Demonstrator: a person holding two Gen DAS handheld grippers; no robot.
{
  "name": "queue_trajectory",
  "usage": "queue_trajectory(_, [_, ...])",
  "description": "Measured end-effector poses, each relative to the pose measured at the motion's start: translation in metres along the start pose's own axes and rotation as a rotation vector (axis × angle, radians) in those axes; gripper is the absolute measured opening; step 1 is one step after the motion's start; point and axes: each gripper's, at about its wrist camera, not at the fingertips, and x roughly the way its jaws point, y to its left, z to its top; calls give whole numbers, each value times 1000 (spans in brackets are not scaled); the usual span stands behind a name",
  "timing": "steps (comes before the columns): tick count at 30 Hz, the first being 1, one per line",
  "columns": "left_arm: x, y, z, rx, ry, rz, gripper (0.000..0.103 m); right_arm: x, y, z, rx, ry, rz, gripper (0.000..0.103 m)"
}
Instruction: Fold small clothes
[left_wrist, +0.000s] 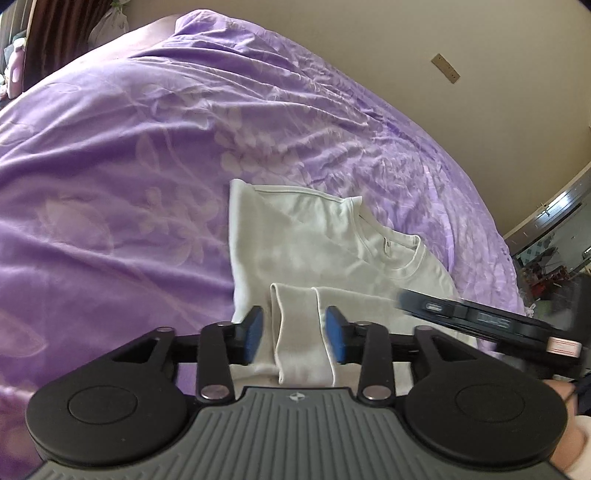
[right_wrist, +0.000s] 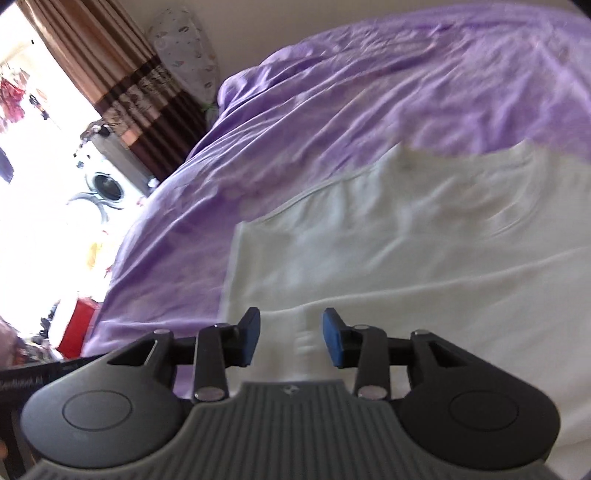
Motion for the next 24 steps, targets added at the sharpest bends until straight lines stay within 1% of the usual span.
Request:
queue_trajectory(1, [9,-1,1,-7,4,3,56,-10,-10,2,-7,-10,-28,36])
queue_trajectory(2, [17,-2,2,-11,13,9,57,-20,-20,4,-9,-17,-53,39])
queue_trajectory(3, [27,-2,3,-18,22,15,57,-30,-36,6,-8,-25,-88,40])
queue_trajectory(5, [48,-1,3,-48,52,21,57,-49,-64,9,-4,-39,-151,40])
queue_trajectory(7, [67,-2,1,-43,74,48,57,-71,-102,9,17,-57,-222,41])
queue_trajectory(8, [73,-2,-1,-33,75,65,57,-81,-116,9,28,-64,-248,41])
queue_trajectory(11, [84,-5,-6,14,40,100,54,-114,-169,8,71,-86,-338,42])
queue_trajectory(12, [88,-7,-7,33,34,114,52,-122,-186,8,83,-93,-364,42])
queue_trajectory(14, [94,-14,-8,101,16,147,39,-135,-216,8,105,-104,-417,43])
queue_trajectory(15, [97,-18,-9,136,10,160,29,-141,-228,7,119,-110,-430,45])
queue_trajectory(16, [98,-22,-9,158,5,168,23,-144,-241,7,137,-118,-435,45])
queue_trajectory(17, [98,-25,-9,166,-5,165,16,-147,-248,7,149,-124,-432,46])
queue_trajectory(18, [96,-27,-8,170,-14,155,7,-146,-257,7,161,-129,-430,46])
queue_trajectory(20, [90,-33,-6,173,-35,139,6,-143,-267,10,167,-132,-437,46])
queue_trajectory(23, [75,-47,-2,202,-77,102,5,-132,-280,17,162,-138,-496,46])
queue_trajectory(24, [71,-53,-1,220,-85,96,5,-126,-285,22,177,-144,-488,45])
